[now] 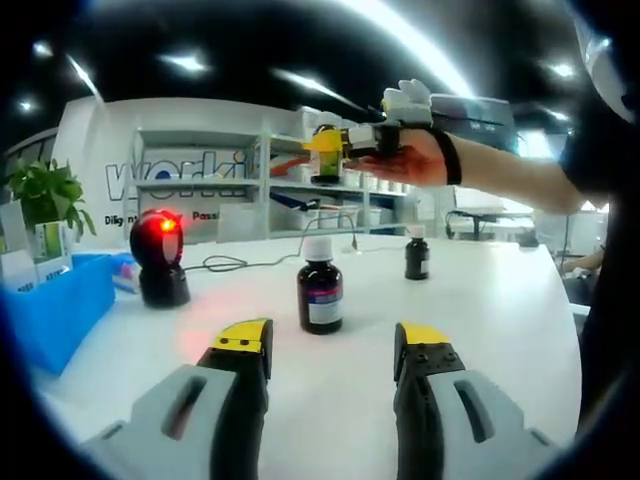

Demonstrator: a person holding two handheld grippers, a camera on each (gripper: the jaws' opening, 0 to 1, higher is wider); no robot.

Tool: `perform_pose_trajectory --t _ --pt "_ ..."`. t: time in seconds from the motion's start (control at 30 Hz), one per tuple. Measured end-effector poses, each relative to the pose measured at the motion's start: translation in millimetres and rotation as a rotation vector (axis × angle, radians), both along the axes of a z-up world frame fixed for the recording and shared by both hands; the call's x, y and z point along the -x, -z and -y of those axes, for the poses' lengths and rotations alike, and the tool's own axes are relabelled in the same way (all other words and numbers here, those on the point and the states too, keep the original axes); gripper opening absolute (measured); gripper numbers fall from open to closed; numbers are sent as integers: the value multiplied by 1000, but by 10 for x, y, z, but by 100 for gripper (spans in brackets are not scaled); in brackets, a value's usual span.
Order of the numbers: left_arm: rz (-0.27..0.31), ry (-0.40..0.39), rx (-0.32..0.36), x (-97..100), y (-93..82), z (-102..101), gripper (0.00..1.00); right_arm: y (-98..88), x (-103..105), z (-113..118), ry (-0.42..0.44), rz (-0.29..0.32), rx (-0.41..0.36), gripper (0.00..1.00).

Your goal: Rotate the medicine bottle to make it face forward pick up the medicine bottle inspect the drug traceability code place the medicine on the table

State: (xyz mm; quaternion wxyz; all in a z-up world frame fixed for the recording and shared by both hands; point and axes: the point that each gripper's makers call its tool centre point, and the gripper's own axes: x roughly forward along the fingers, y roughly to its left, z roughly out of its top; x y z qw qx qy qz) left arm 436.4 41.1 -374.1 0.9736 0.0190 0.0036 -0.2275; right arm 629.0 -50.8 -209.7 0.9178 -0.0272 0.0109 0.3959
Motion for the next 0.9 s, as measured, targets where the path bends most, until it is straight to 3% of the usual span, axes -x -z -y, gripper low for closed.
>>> perform_pose_trajectory --t 0.13,0.23,0.9 --pt "2 -4 4 1 -8 -11 40 67 37 79 8 0 5 31" --pt "7 -18 -1 -6 -12 -38 41 112 83 149 17 36 30 31" --pt "13 -32 6 -13 -29 -78 44 492 371 426 29 4 25 31"
